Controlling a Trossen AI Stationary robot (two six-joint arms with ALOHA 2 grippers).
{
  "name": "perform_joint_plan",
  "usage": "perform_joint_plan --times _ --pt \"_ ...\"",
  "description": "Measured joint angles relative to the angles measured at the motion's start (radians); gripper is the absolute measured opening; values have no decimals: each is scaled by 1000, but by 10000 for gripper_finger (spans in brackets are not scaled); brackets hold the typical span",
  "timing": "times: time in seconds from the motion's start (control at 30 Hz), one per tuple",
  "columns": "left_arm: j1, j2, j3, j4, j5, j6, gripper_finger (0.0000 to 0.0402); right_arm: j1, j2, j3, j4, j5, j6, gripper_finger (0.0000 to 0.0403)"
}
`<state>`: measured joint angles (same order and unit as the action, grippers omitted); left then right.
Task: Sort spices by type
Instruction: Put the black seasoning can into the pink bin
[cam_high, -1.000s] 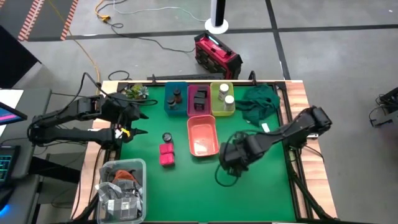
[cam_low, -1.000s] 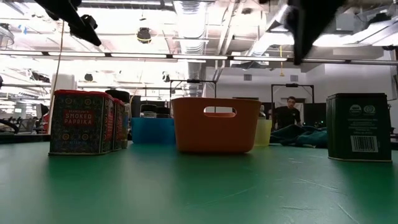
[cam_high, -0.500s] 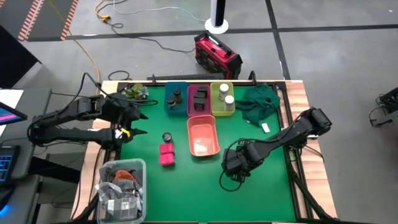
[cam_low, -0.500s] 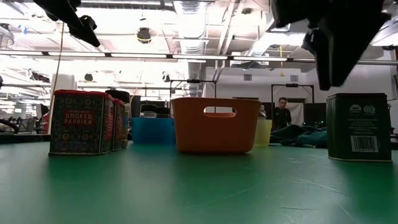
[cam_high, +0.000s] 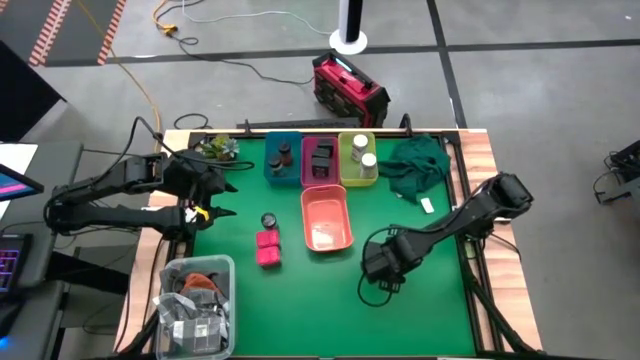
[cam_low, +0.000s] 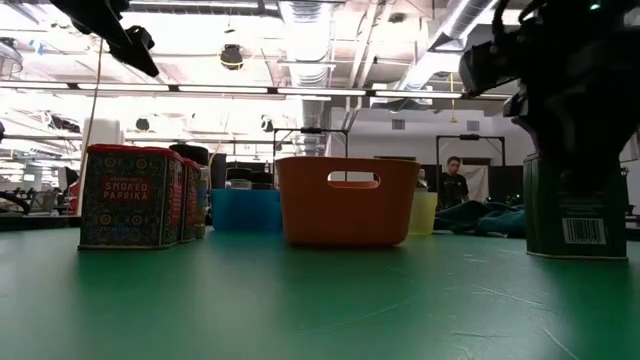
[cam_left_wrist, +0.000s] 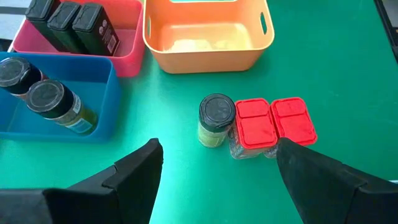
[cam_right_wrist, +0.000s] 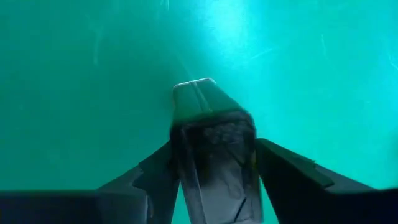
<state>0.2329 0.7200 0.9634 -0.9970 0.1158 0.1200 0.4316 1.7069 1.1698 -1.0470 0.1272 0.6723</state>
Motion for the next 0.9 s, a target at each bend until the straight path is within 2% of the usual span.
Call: perform_joint_plan --times 0.3,0.53,0.7,0.8,0.9 --pt "0 -1 0 -12 -13 10 302 -72 0 -2 43 0 -100 148" --pt "0 -12 0 -24 -19 14 302 -164 -5 108 -52 5 -204 156" --pt "0 -31 0 -24 -41 14 302 -244 -5 247 -192 109 -298 180" --pt "0 -45 -1 -24 -44 13 302 -297 -5 329 -226 179 -360 166" --pt "0 -59 -1 -21 -51 13 302 -353 -6 389 -152 190 -473 151"
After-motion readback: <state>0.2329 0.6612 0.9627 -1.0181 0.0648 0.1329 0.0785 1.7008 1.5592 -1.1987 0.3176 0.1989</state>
